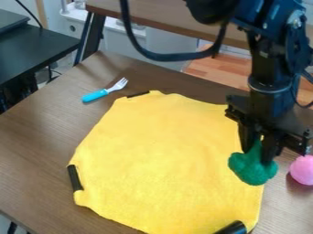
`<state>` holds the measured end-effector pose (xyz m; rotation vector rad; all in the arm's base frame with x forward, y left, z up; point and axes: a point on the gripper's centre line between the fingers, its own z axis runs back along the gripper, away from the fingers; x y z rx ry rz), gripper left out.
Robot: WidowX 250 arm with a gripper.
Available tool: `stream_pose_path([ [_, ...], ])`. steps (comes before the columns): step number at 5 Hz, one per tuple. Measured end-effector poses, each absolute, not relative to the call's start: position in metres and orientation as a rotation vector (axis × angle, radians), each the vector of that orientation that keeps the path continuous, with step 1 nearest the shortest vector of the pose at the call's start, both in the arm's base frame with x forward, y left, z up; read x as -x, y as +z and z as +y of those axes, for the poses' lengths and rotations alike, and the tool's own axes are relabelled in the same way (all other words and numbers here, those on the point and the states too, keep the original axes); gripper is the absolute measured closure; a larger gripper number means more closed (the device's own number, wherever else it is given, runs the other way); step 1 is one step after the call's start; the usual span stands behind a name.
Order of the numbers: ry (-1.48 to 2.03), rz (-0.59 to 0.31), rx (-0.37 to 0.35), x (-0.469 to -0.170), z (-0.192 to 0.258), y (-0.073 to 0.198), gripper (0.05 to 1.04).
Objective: Move the green object to the bottom left
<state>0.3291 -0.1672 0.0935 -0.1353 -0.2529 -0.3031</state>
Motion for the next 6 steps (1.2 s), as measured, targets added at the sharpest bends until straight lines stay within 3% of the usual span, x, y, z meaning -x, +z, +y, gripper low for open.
stream_pose_path([
  [1, -0.330, -0.277, 0.190, -0.340, -0.182, 0.076, 0.698],
  [2, -0.374, -0.322, 0.232, -0.348, -0.194, 0.063, 0.419],
  [3, -0.448, -0.356, 0.218, -0.352, -0.216, 0.052, 0.140],
  [4, -0.455, -0.358, 0.184, -0.352, -0.223, 0.043, 0.083],
  [5, -0.407, -0.329, 0.131, -0.352, -0.214, 0.033, 0.083],
  [6, -0.399, -0.299, 0.122, -0.345, -0.209, 0.034, 0.083],
])
